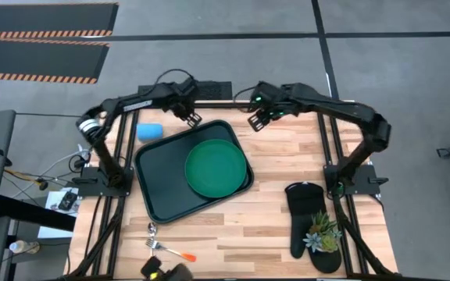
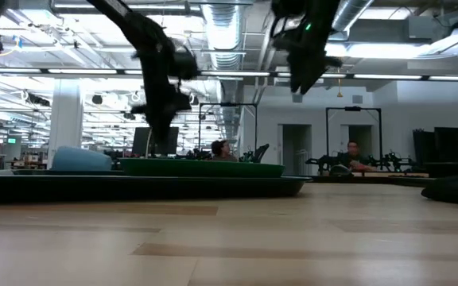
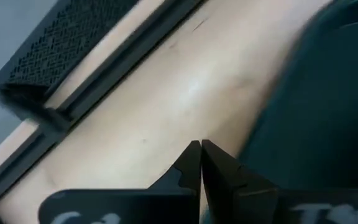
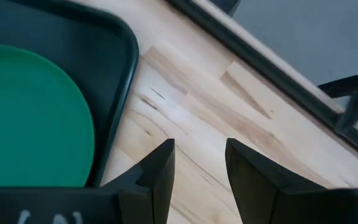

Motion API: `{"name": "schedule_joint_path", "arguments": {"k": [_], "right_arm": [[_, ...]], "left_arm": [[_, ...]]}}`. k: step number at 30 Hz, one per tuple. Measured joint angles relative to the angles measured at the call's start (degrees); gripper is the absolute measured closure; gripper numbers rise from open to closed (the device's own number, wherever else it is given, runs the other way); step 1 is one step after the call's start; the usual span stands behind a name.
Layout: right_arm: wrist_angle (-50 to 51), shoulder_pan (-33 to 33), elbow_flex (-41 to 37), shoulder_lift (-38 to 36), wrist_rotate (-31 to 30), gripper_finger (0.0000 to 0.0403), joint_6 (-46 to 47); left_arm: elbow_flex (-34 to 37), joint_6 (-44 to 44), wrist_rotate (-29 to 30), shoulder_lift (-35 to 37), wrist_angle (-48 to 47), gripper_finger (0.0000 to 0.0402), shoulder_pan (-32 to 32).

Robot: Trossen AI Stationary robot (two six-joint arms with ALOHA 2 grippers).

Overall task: Pick and place plate/cup/fork/spoon on tray
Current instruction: Put the blue cup on the top right of the black tray

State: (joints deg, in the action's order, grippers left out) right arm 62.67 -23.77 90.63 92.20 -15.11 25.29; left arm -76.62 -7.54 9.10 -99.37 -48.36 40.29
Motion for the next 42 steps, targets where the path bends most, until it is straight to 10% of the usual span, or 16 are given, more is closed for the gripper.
{"name": "schedule_joint_path", "arguments": {"k": [8, 24, 42], "right_arm": [[5.5, 1.7, 0.0, -13.3, -2.1, 0.0237, 5.2], [9.7, 6.3, 0.0, -18.7, -7.1, 0.0237, 8.8], [13.0, 7.3, 0.0, -18.4, -7.3, 0.0237, 8.8]], "left_arm": [[-0.1, -10.2, 6.7, 18.0, -2.8, 0.0368, 0.0], [6.7, -29.3, 18.2, 27.9, -20.1, 0.0113, 0.0], [36.7, -52.1, 11.9, 40.9, -8.2, 0.0100, 0.5]]}}
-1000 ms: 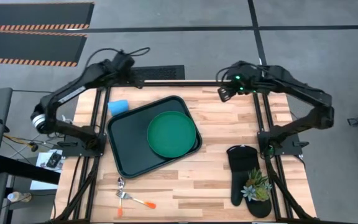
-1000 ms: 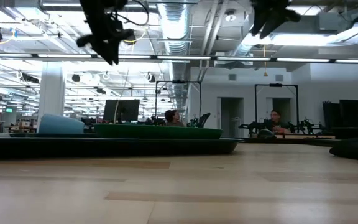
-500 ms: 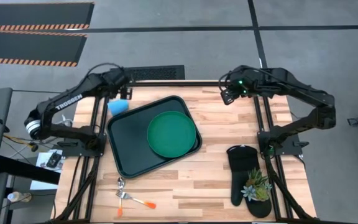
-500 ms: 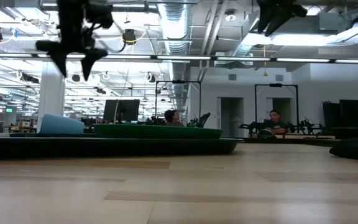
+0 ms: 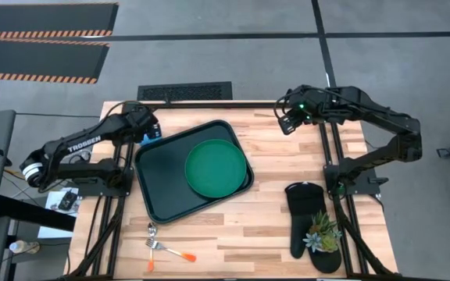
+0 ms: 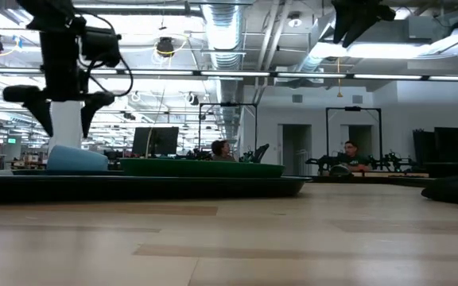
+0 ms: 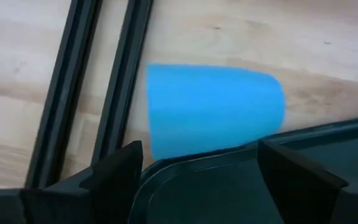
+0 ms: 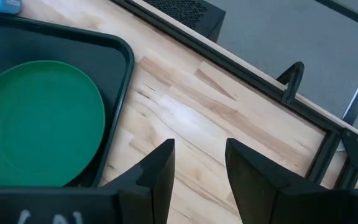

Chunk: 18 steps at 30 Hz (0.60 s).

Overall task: Pick and place plate/cup/fork/spoon on tray
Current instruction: Put the blue cup on the top right of the black tray

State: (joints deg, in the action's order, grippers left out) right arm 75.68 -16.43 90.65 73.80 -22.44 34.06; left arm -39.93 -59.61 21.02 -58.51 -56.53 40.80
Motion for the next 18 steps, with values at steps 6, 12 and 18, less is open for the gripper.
{"name": "schedule_joint_path", "arguments": {"k": [6, 12, 18], "right_arm": [[0.2, 0.0, 0.0, 0.0, 0.0, 0.0237, 0.0], [0.2, 0.0, 0.0, 0.0, 0.0, 0.0237, 0.0], [0.2, 0.0, 0.0, 0.0, -0.2, 0.0237, 0.0]], "left_arm": [[6.7, -1.1, -1.9, 2.0, 7.3, 0.0100, 0.4], [12.5, 4.6, -3.9, 3.1, 19.1, 0.0100, 3.1], [14.1, 12.1, -9.4, 3.1, 30.0, 0.0100, 5.3]]}}
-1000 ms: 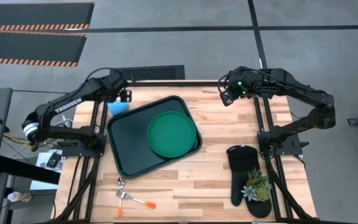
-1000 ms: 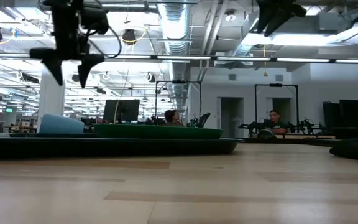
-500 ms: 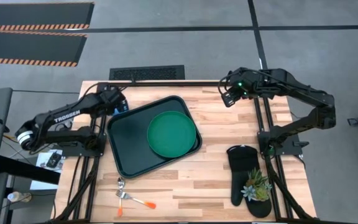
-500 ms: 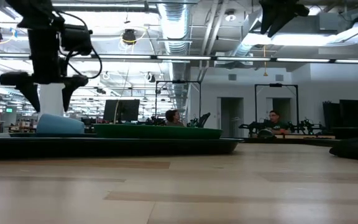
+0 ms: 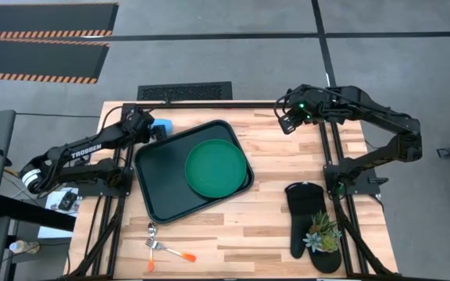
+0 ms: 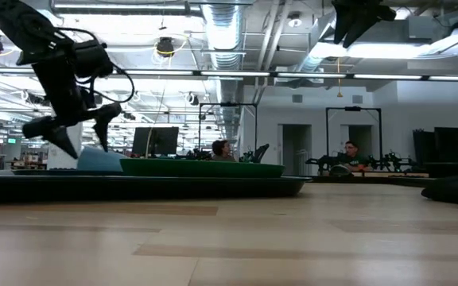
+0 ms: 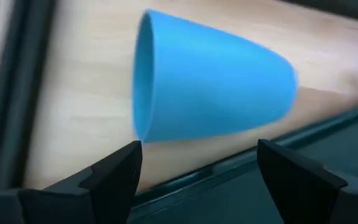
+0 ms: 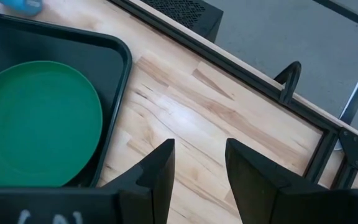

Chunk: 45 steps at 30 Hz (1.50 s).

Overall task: Pick and place plate/cup/fork/spoon on tray
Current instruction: Put the blue cup on the top right of the black tray

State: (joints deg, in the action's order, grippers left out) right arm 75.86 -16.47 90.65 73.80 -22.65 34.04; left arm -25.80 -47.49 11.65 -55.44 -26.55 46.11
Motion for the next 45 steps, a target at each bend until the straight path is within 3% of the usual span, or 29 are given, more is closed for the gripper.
{"name": "schedule_joint_path", "arguments": {"k": [11, 19, 25, 37, 43, 45], "right_arm": [[-0.9, 0.0, 0.0, 0.0, -0.2, 0.0237, 0.0], [-1.7, 0.0, 0.0, 0.0, -0.1, 0.0237, 0.0], [-1.7, 0.0, 0.0, 0.0, -0.1, 0.0237, 0.0], [-1.7, 0.0, 0.0, 0.0, -0.1, 0.0237, 0.0], [-1.7, 0.0, 0.0, 0.0, -0.1, 0.0237, -0.3], [-1.7, 0.0, 0.0, 0.0, -0.1, 0.0237, -0.9]], "left_arm": [[0.0, 8.3, -2.8, -2.1, 7.1, 0.0100, 2.6], [0.0, 7.8, -3.8, -9.9, 15.1, 0.0100, 5.0], [0.0, 6.1, -7.8, -15.5, 20.4, 0.0111, 6.3], [-0.4, -2.5, -1.2, -15.9, 24.3, 0.0276, 5.9], [-0.4, -3.8, -2.3, -15.9, 25.1, 0.0385, 5.9], [-0.4, -4.2, -3.5, -15.9, 25.4, 0.0392, 5.9]]}}
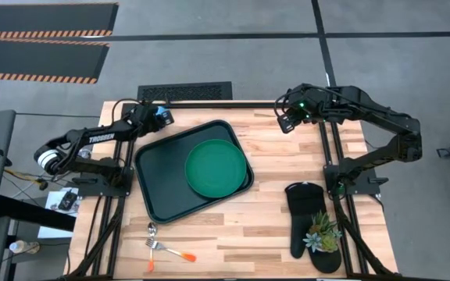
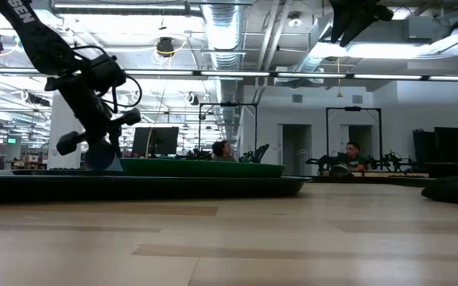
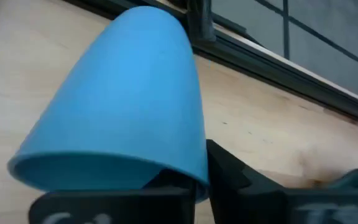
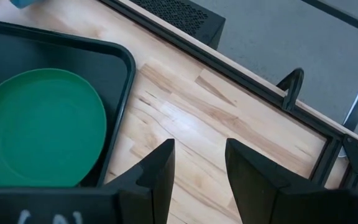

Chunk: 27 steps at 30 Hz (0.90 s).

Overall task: Pick and place plate/cup/fork/spoon on tray
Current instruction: Put the blue cup on the top right of the black tray

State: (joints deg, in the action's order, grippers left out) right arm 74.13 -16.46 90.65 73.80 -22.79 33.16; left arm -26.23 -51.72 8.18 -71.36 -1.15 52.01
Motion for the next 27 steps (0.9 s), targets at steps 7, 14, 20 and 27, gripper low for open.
{"name": "schedule_joint_path", "arguments": {"k": [7, 14, 20, 27], "right_arm": [[0.0, 0.0, 0.0, 0.0, 0.0, 0.0237, -0.7], [1.2, 0.0, 0.0, 0.0, 0.0, 0.0237, -2.2], [4.4, -0.7, -0.1, -0.5, 0.0, 0.0237, -2.3], [5.3, -0.8, -0.1, -0.8, -0.1, 0.0237, -1.5]], "left_arm": [[-3.2, 0.2, -6.7, 0.7, -1.2, 0.0399, -3.2], [-14.0, 4.9, -11.1, 1.6, -8.9, 0.0401, -11.5], [-32.3, 17.0, -9.2, 1.1, -28.0, 0.0401, -18.9], [-53.5, 28.8, -5.9, -6.6, -47.2, 0.0401, -20.9]]}}
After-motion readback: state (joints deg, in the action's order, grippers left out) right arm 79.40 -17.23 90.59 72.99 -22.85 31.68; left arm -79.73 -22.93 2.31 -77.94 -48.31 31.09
